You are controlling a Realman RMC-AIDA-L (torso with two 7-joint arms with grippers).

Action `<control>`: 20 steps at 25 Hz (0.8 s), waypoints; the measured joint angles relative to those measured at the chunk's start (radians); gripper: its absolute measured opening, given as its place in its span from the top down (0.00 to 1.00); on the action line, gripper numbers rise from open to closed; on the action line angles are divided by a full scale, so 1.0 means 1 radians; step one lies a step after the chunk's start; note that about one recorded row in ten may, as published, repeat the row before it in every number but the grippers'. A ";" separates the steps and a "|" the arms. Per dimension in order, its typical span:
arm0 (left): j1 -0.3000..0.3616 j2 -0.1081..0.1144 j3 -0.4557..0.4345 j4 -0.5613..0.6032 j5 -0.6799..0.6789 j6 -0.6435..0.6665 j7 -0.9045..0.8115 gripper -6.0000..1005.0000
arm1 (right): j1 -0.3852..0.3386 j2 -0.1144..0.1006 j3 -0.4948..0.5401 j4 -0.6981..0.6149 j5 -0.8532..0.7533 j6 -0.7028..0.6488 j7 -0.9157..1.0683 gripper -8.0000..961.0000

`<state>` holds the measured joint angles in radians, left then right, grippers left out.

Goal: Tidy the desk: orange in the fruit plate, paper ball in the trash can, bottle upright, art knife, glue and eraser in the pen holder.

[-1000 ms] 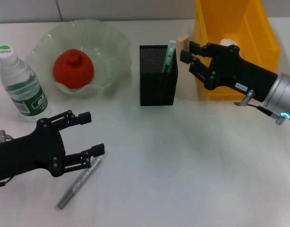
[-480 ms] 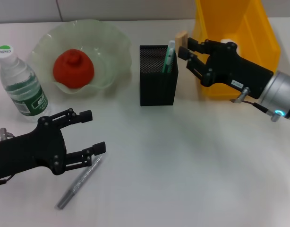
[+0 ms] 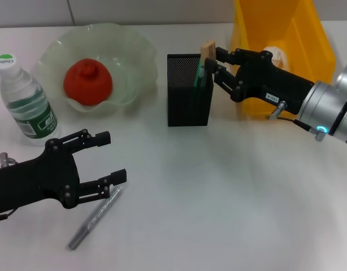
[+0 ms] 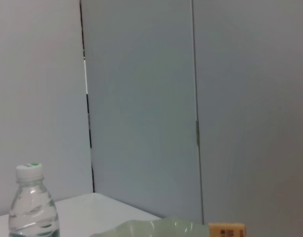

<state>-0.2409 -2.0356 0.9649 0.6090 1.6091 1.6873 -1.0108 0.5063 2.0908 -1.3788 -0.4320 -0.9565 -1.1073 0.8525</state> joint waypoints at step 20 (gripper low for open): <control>0.003 0.000 -0.003 0.000 -0.007 0.002 -0.003 0.28 | -0.015 0.000 -0.009 0.012 0.006 -0.100 -0.001 0.63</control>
<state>-0.2379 -2.0354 0.9619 0.6090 1.6016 1.6891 -1.0139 0.4913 2.0908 -1.3883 -0.4199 -0.9502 -1.2068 0.8514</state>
